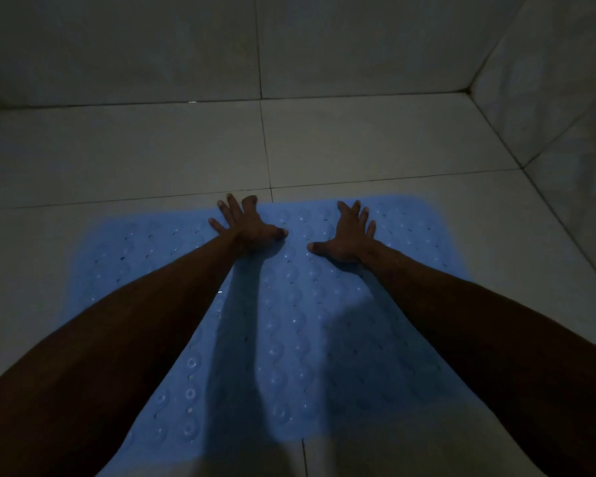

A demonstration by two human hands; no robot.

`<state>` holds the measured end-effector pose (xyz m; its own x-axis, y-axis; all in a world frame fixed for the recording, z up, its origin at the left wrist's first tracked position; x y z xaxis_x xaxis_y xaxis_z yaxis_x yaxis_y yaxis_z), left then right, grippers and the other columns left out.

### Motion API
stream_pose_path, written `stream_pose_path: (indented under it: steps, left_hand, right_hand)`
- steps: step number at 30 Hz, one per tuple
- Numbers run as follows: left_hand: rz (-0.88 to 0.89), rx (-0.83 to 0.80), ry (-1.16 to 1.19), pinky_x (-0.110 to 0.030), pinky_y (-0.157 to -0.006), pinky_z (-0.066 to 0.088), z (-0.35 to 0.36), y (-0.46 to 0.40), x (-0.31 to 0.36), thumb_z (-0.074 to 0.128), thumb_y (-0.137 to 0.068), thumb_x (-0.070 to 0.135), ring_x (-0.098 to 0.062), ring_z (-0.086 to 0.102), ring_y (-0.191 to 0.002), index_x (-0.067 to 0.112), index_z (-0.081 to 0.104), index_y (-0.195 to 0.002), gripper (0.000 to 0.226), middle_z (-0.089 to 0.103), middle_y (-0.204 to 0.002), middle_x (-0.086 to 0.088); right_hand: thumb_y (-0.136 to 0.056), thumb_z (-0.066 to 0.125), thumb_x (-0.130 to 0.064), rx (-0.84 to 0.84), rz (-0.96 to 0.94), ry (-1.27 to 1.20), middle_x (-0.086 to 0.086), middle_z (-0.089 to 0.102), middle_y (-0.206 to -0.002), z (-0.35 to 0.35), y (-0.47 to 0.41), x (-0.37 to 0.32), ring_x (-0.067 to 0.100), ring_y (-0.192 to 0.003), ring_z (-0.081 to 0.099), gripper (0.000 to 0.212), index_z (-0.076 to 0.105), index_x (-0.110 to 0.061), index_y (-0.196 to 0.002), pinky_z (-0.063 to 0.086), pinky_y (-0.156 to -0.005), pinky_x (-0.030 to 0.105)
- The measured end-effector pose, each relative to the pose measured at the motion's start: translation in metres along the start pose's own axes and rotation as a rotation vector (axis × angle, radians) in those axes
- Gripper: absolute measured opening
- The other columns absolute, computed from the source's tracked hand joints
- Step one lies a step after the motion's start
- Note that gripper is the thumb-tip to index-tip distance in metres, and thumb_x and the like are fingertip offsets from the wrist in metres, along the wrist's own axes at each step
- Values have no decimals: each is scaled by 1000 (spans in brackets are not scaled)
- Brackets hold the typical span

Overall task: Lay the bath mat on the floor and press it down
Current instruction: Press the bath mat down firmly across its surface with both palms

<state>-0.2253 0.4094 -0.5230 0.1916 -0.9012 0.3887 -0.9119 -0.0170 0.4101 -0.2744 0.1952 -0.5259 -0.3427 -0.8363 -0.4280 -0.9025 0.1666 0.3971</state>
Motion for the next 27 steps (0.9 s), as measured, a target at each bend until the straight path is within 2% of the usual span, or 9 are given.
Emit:
stream_pose_path:
  steps: [6,11,16,18,22,27]
  left_hand:
    - [86,-112,-92,-62,-108,-16,9,4,-6,74,-52,75,-35,-29,-140,28,-8,-152,138,-28,-155,-14]
    - [39,-133,-158,-62,-109,-13,10,8,-2,76,-56,71,-35,-28,-141,27,-11,-152,136,-28,-155,-14]
    - [-15,-124,-196,-61,-110,-12,8,16,0,73,-59,72,-36,-29,-140,24,-15,-151,136,-30,-154,-15]
    - [-31,-105,-186,-61,-110,-13,7,22,-3,72,-60,73,-36,-30,-140,24,-15,-151,135,-30,-154,-15]
    - [-46,-94,-155,-60,-111,-14,7,27,-7,71,-61,73,-36,-31,-139,23,-16,-151,135,-32,-153,-16]
    - [-48,-80,-133,-60,-112,-14,7,36,-7,70,-63,73,-35,-30,-140,22,-15,-151,133,-31,-154,-15]
  right_hand:
    - [-77,71,-61,109,12,-25,13,-26,-160,4,13,6,29,-146,-25,119,-5,-18,-156,-16,-118,50]
    - [-79,68,-63,220,45,-49,10,-20,-162,6,23,9,28,-147,-23,110,2,-20,-156,-17,-116,50]
    - [-84,55,-69,280,0,-29,7,-13,-164,13,32,15,23,-149,-19,99,7,-22,-157,-14,-119,48]
    - [-83,58,-68,199,-2,-19,7,-18,-163,15,28,16,23,-148,-22,103,2,-22,-157,-15,-119,48]
    - [-71,74,-65,-13,-24,-15,7,-30,-159,17,25,18,25,-145,-30,127,-11,-21,-156,-18,-117,49]
    - [-69,73,-68,-97,-31,63,10,-35,-156,19,22,17,29,-143,-32,134,-18,-20,-154,-16,-117,52]
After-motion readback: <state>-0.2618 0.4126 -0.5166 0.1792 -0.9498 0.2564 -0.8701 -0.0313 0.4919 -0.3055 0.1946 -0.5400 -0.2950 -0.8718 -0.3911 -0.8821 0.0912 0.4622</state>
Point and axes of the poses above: each hand's wrist, its own y-axis away from the middle knuckle, its own z-axis out of the palm, x = y × z, the point moved 9 cm from there along -y, towards the middle knuckle
